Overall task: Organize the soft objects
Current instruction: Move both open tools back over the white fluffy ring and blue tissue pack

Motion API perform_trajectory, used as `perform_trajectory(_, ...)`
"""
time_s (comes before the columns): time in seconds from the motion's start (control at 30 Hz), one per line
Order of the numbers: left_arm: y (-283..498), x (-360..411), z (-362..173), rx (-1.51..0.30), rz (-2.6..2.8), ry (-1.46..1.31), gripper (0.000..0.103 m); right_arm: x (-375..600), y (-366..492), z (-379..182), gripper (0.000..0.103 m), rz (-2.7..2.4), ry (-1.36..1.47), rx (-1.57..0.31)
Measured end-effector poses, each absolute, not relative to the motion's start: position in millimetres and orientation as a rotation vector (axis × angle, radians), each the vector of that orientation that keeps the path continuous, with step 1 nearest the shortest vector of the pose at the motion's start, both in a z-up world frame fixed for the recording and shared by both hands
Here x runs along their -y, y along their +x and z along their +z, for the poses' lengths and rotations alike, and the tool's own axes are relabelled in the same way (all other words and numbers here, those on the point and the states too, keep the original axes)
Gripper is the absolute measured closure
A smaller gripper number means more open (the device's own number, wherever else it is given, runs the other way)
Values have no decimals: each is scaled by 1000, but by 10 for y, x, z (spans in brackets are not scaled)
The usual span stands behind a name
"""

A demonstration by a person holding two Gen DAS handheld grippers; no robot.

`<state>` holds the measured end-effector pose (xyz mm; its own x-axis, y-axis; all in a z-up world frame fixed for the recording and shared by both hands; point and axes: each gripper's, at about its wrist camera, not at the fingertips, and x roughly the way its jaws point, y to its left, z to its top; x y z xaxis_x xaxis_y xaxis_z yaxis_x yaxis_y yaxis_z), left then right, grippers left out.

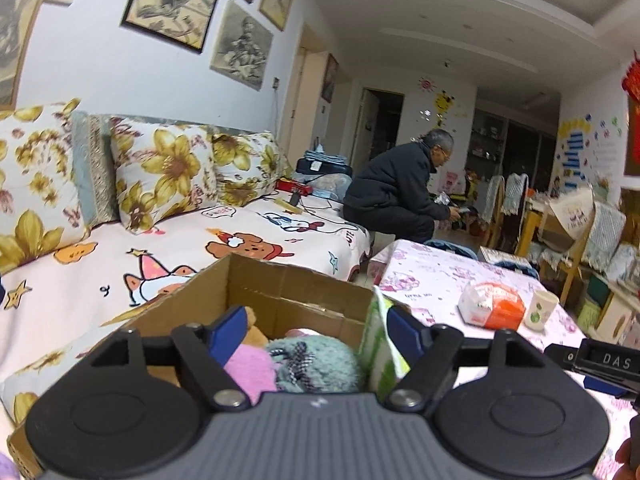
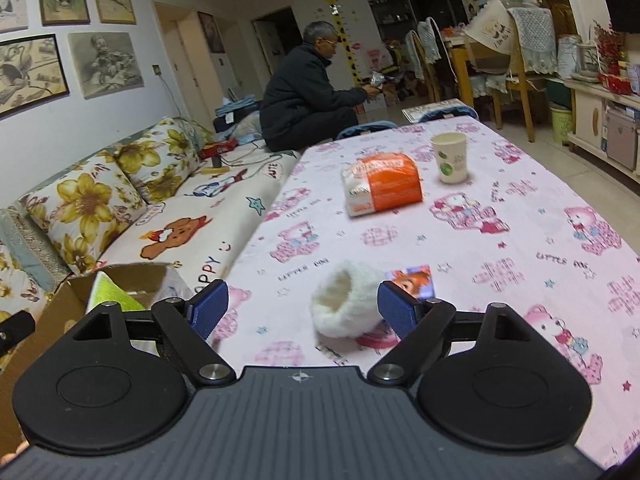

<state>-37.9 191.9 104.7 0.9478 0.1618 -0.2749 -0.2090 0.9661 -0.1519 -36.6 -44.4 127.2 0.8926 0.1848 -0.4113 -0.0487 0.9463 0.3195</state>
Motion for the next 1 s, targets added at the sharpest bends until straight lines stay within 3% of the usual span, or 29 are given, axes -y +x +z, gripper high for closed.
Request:
perform_trajectory(0.3, -365, -1637, 1049, -258, 170, -96, 7, 540, -416, 1211, 0, 119, 318, -488)
perform_trajectory(0.63, -359, -1363, 1045, -236, 157, -12, 1, 609, -410, 1182, 0, 115, 302, -492)
perform_trajectory(1.0, -331, -1089, 1000, -212, 119, 56, 1, 646, -344, 1140, 0, 87, 301, -507)
